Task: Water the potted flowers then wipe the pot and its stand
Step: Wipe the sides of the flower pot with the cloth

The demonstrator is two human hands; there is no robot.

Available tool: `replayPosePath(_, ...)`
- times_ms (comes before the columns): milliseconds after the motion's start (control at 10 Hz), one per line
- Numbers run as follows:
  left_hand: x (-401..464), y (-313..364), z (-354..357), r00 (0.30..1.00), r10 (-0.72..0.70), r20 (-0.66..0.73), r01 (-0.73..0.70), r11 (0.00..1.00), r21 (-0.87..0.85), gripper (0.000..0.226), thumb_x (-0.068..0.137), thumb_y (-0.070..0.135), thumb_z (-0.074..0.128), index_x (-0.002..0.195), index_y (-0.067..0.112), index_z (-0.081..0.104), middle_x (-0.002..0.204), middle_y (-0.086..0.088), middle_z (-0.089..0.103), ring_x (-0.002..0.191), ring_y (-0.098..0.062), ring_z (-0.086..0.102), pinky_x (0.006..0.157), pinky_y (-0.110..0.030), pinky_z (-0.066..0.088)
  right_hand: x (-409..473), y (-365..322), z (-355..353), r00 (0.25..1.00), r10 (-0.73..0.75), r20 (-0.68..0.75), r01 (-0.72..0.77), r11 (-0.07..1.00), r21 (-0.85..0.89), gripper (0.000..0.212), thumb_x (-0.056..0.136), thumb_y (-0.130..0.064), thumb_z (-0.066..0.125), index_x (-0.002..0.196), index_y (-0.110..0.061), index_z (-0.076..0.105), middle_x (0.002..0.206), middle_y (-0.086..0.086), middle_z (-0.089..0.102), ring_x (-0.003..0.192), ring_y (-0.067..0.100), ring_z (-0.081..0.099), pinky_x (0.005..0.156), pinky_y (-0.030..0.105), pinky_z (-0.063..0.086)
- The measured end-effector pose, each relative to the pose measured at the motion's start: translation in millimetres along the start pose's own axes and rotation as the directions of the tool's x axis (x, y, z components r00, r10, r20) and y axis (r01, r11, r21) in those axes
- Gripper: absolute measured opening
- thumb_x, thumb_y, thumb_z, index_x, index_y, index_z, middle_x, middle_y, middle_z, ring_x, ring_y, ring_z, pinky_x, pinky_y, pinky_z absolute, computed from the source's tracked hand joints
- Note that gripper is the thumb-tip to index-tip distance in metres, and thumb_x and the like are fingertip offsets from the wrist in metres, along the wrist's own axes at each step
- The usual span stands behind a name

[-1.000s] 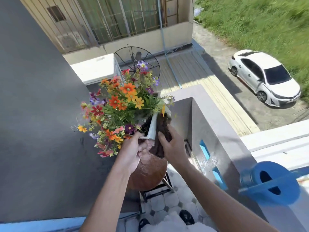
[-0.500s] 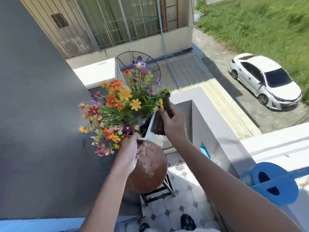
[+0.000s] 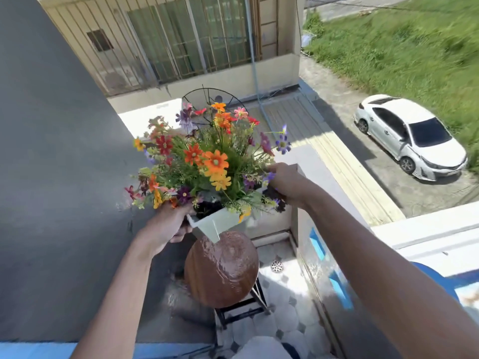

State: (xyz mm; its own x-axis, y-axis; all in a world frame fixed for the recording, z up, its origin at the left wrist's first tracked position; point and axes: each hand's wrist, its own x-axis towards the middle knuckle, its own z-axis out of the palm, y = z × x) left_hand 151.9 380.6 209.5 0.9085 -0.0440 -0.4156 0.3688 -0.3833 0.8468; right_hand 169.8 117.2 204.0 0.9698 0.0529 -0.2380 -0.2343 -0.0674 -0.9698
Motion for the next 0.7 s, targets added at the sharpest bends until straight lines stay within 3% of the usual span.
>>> replayPosePath(100,3.8,-1.0,0.1,1.000,-0.021,-0.003,0.022,0.999,0.034,0.028,0.098,0.016,0.044,0.077,-0.002,0.052,0.047,-0.011,0.047,0.030,-0.010,0.023,0.035,-0.019,0.018,-7.4,-7.3,0.8,0.998,0.053,-0.037,-0.056,0.994,-0.092,0.030,0.092,0.013,0.050,0.073,-0.010,0.046,0.061,0.004,0.037,0.026,0.002,0.040,0.032,0.017,0.037)
replayPosePath(200,8.2,-4.0,8.1,0.999,-0.033,-0.021,0.033,0.999,0.004,0.032,0.098,0.019,0.041,0.071,0.004,0.050,0.053,-0.014,0.047,0.032,-0.011,0.025,0.035,-0.019,0.018,-9.6,-5.2,9.1,0.982,0.062,-0.177,-0.077,0.993,-0.084,0.020,0.089,0.012,0.047,0.084,0.000,0.062,0.056,0.005,0.042,0.023,0.005,0.038,0.029,0.017,0.028)
replayPosePath(300,18.9,-13.7,21.6,0.991,-0.021,-0.130,0.021,1.000,-0.008,0.034,0.097,0.020,0.042,0.075,-0.002,0.053,0.058,-0.017,0.052,0.033,-0.015,0.035,0.035,-0.019,0.023,-9.8,4.7,21.9,0.956,0.062,-0.287,-0.036,0.995,0.094,0.016,0.083,0.012,0.048,0.088,0.013,0.064,0.059,0.012,0.041,0.028,0.015,0.040,0.034,0.016,0.028)
replayPosePath(400,28.9,-28.6,24.7,0.953,-0.043,-0.299,0.103,0.977,0.187,0.039,0.096,0.033,0.040,0.084,0.000,0.057,0.079,-0.023,0.063,0.060,-0.029,0.057,0.048,-0.032,0.040,-9.8,11.1,29.1,0.927,0.058,-0.369,0.000,0.988,0.154,0.020,0.081,0.012,0.050,0.069,-0.004,0.053,0.055,0.012,0.040,0.028,0.018,0.040,0.034,0.020,0.031)
replayPosePath(500,28.7,-47.3,33.8,0.939,-0.034,-0.343,0.175,0.905,0.389,0.046,0.090,0.038,0.039,0.092,-0.001,0.063,0.097,-0.022,0.067,0.090,-0.037,0.064,0.073,-0.040,0.051,-5.7,18.6,35.1,0.884,0.114,-0.454,0.019,0.961,0.277,0.020,0.078,0.014,0.050,0.067,-0.003,0.052,0.054,0.011,0.039,0.029,0.016,0.036,0.037,0.023,0.032)
replayPosePath(600,-4.5,-23.4,70.7,0.976,-0.123,-0.177,0.159,0.966,0.204,0.043,0.091,0.041,0.039,0.097,0.007,0.065,0.085,-0.019,0.067,0.063,-0.027,0.063,0.058,-0.037,0.055,-2.1,26.4,42.9,0.851,0.142,-0.505,0.058,0.931,0.360,0.021,0.076,0.013,0.055,0.067,-0.006,0.050,0.057,0.006,0.033,0.031,0.016,0.037,0.038,0.025,0.033)
replayPosePath(700,-8.9,-6.9,96.7,0.989,-0.148,-0.010,0.143,0.968,-0.207,0.040,0.100,0.038,0.030,0.091,0.014,0.061,0.064,-0.013,0.061,0.031,-0.010,0.036,0.036,-0.019,0.028,-1.8,34.8,54.8,0.853,0.130,-0.506,0.081,0.924,0.374,0.019,0.074,0.010,0.062,0.066,-0.001,0.049,0.063,0.010,0.035,0.042,0.021,0.043,0.039,0.025,0.036)
